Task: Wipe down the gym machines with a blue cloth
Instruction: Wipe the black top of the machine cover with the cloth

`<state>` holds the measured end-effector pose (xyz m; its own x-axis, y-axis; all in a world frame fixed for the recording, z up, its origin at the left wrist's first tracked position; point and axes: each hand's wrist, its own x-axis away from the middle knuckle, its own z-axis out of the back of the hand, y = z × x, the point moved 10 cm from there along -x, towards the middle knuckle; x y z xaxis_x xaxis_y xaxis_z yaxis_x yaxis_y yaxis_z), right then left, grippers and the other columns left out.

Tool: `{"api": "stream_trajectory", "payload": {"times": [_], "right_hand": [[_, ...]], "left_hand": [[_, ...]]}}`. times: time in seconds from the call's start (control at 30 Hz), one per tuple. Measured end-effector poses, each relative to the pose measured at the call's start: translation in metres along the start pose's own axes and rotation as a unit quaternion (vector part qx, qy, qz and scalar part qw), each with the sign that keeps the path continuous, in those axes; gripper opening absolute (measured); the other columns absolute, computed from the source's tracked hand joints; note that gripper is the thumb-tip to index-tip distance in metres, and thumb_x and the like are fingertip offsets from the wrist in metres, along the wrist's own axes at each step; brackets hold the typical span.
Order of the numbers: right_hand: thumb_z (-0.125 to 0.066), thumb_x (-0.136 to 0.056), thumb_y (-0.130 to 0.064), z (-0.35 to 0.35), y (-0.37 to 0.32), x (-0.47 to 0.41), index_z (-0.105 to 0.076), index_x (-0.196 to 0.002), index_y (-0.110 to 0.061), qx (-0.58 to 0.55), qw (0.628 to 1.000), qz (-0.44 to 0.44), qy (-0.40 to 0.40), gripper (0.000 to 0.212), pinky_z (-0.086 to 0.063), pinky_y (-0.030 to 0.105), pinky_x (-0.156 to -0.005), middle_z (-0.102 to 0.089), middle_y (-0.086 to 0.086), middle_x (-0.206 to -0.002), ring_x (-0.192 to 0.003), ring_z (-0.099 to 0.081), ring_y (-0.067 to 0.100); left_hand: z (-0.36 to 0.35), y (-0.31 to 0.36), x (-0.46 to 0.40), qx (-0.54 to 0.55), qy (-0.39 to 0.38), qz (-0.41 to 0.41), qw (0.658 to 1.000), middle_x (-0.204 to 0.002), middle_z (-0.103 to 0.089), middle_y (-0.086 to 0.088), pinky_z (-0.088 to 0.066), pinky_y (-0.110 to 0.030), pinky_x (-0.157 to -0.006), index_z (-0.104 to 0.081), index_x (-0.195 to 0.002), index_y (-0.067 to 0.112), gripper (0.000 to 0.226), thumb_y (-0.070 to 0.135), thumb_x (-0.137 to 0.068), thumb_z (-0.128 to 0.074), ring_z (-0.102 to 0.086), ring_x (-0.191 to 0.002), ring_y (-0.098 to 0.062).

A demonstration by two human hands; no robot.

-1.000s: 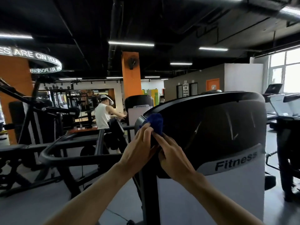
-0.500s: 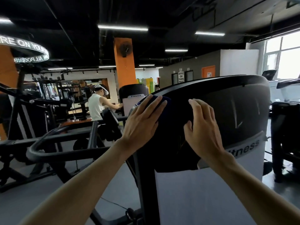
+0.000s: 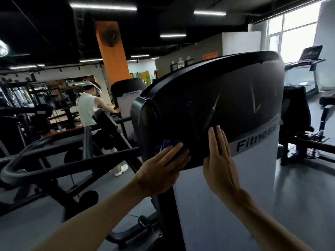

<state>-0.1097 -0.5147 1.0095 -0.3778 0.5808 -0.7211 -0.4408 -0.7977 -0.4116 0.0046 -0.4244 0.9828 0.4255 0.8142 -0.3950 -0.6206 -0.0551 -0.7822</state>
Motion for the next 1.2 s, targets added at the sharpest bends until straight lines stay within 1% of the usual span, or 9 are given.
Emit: {"api": "stream_trajectory", "payload": {"times": [0.1,0.23,0.4,0.53,0.63,0.8,0.97,1.07,1.2], "right_hand": [[-0.051,-0.094,0.005,-0.002,0.0,0.01,-0.006,-0.165,-0.016,0.013,1.0,-0.002,-0.013,0.087,-0.013,-0.005,-0.092,0.009,0.001,-0.172,-0.158,0.009,0.016],[-0.05,-0.092,0.006,0.016,-0.001,-0.005,-0.009,-0.164,-0.013,-0.007,1.0,-0.005,0.013,0.085,-0.001,-0.005,-0.102,0.005,0.003,-0.172,-0.158,0.007,0.017],[-0.05,-0.098,0.0,0.038,-0.001,-0.034,-0.012,-0.164,-0.009,-0.003,0.999,0.025,0.035,0.077,0.002,0.003,-0.112,0.0,0.005,-0.173,-0.159,0.003,0.018],[-0.045,-0.097,0.002,0.032,0.005,-0.04,-0.009,-0.164,-0.01,-0.002,0.999,0.022,0.034,0.077,0.002,0.015,-0.121,0.003,0.003,-0.173,-0.158,0.006,0.015],[-0.055,-0.09,0.009,0.023,0.005,-0.032,-0.017,-0.162,-0.006,-0.016,0.998,0.047,0.042,0.083,0.002,0.014,-0.122,-0.005,0.008,-0.172,-0.159,0.0,0.022],[-0.048,-0.088,0.021,-0.002,0.012,0.006,-0.02,-0.162,-0.008,-0.077,0.992,0.093,-0.026,0.085,-0.004,0.001,-0.115,-0.005,-0.002,-0.173,-0.159,-0.001,0.013],[-0.054,-0.087,0.015,0.01,0.03,-0.005,-0.024,-0.161,-0.006,-0.076,0.993,0.083,-0.032,0.083,-0.004,0.007,-0.119,-0.006,-0.001,-0.172,-0.158,-0.001,0.012],[-0.062,-0.088,0.004,0.029,0.033,-0.032,-0.024,-0.161,-0.005,-0.075,0.994,0.077,-0.014,0.083,-0.014,0.028,-0.126,-0.008,0.003,-0.172,-0.159,-0.003,0.016],[-0.057,-0.09,0.002,0.038,0.036,-0.048,-0.024,-0.161,-0.006,-0.065,0.994,0.085,0.002,0.078,-0.015,0.033,-0.127,-0.007,0.002,-0.172,-0.159,0.0,0.015]], "left_hand": [[-0.001,0.0,0.001,-0.043,-0.021,-0.052,0.998,-0.171,-0.02,-0.012,-0.006,-0.049,-0.128,-0.011,-0.164,0.008,0.063,0.033,-0.109,-0.029,-0.009,-0.159,-0.037],[0.016,-0.019,-0.016,-0.092,-0.022,-0.079,0.992,-0.171,-0.011,-0.016,-0.001,-0.049,-0.127,-0.011,-0.164,0.004,0.066,0.031,-0.108,-0.033,-0.007,-0.159,-0.038],[0.078,-0.104,-0.078,-0.011,0.111,0.116,0.987,-0.165,-0.033,-0.021,-0.026,-0.05,-0.126,-0.03,-0.16,-0.001,0.055,0.019,-0.109,-0.037,-0.024,-0.156,-0.04],[0.097,-0.125,-0.101,0.056,0.159,0.216,0.962,-0.163,-0.039,-0.021,-0.028,-0.05,-0.126,-0.038,-0.157,0.0,0.053,0.014,-0.106,-0.039,-0.026,-0.156,-0.038],[0.075,-0.087,-0.091,0.043,0.153,0.168,0.973,-0.167,-0.032,-0.019,-0.02,-0.05,-0.128,-0.034,-0.16,0.004,0.053,0.014,-0.109,-0.035,-0.018,-0.158,-0.038],[0.01,0.011,-0.045,-0.019,0.013,0.015,1.0,-0.17,-0.023,-0.016,-0.014,-0.049,-0.128,-0.021,-0.165,0.01,0.069,0.025,-0.103,-0.048,-0.012,-0.159,-0.038],[0.012,0.011,-0.053,-0.115,-0.041,-0.109,0.987,-0.17,-0.022,-0.017,-0.004,-0.049,-0.126,-0.015,-0.165,0.01,0.068,0.028,-0.106,-0.042,-0.017,-0.158,-0.038],[0.061,-0.054,-0.106,-0.081,0.061,0.022,0.995,-0.165,-0.036,-0.019,-0.025,-0.048,-0.126,-0.033,-0.161,0.009,0.053,0.021,-0.11,-0.037,-0.028,-0.155,-0.037],[0.11,-0.117,-0.156,-0.003,0.146,0.234,0.961,-0.162,-0.043,-0.015,-0.031,-0.046,-0.125,-0.042,-0.158,0.011,0.05,0.023,-0.109,-0.039,-0.03,-0.155,-0.034]]}}
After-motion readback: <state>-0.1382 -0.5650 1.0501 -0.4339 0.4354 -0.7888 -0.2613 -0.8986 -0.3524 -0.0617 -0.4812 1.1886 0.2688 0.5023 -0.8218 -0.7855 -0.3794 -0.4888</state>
